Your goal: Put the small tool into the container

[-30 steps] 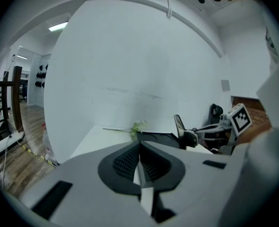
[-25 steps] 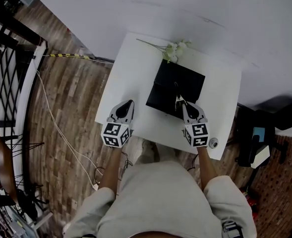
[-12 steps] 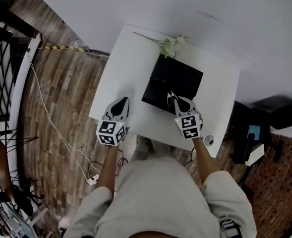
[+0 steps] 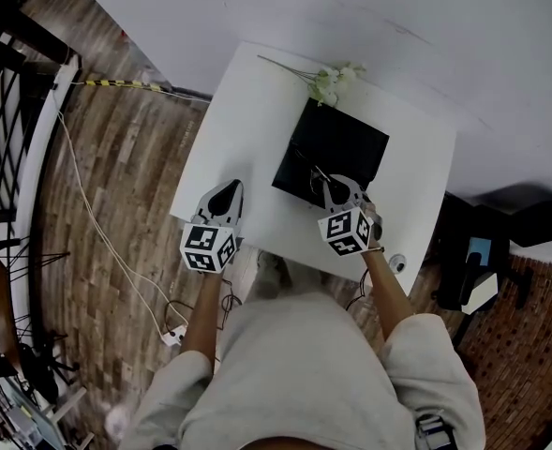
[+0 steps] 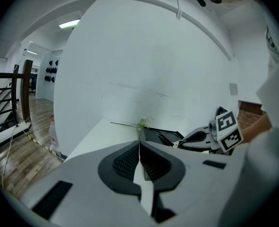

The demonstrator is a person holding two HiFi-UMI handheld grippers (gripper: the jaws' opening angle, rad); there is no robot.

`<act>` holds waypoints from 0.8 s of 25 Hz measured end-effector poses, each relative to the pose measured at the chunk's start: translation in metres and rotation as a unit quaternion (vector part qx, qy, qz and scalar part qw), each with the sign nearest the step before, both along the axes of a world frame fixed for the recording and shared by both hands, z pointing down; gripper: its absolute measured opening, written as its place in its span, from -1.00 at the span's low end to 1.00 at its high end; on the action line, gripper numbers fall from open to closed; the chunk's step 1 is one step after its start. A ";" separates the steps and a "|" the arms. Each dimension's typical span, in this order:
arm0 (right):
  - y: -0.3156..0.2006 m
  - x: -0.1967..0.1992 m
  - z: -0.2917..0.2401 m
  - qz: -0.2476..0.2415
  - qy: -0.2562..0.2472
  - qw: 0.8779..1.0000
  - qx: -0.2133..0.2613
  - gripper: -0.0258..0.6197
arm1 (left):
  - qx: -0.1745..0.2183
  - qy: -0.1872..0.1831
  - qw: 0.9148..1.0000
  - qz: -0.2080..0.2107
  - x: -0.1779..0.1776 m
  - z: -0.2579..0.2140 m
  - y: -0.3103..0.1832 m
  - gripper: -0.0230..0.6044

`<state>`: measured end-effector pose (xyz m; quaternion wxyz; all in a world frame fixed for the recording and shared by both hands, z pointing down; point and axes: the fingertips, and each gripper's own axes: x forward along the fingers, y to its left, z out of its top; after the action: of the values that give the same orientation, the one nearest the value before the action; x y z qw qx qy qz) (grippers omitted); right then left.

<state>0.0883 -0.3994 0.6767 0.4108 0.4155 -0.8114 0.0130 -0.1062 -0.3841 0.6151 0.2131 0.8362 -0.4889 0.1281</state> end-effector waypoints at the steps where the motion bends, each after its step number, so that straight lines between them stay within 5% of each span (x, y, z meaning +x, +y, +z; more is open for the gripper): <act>1: 0.000 -0.001 0.001 -0.006 0.015 1.000 0.003 -0.91 | 0.000 0.000 1.000 -0.001 -0.002 0.000 0.000 -0.89; 9: -0.003 -0.008 0.012 -0.038 0.138 0.989 0.026 -0.91 | 0.002 0.005 1.000 -0.004 -0.009 -0.002 0.003 -0.89; 20: -0.004 -0.009 0.037 -0.109 0.284 0.952 0.045 -0.91 | 0.003 0.005 1.000 -0.008 -0.019 -0.003 0.004 -0.89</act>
<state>0.0794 -0.4029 0.7133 0.6036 0.3290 -0.7017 -0.1871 -0.1253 -0.3798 0.6119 0.2143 0.8332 -0.4951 0.1213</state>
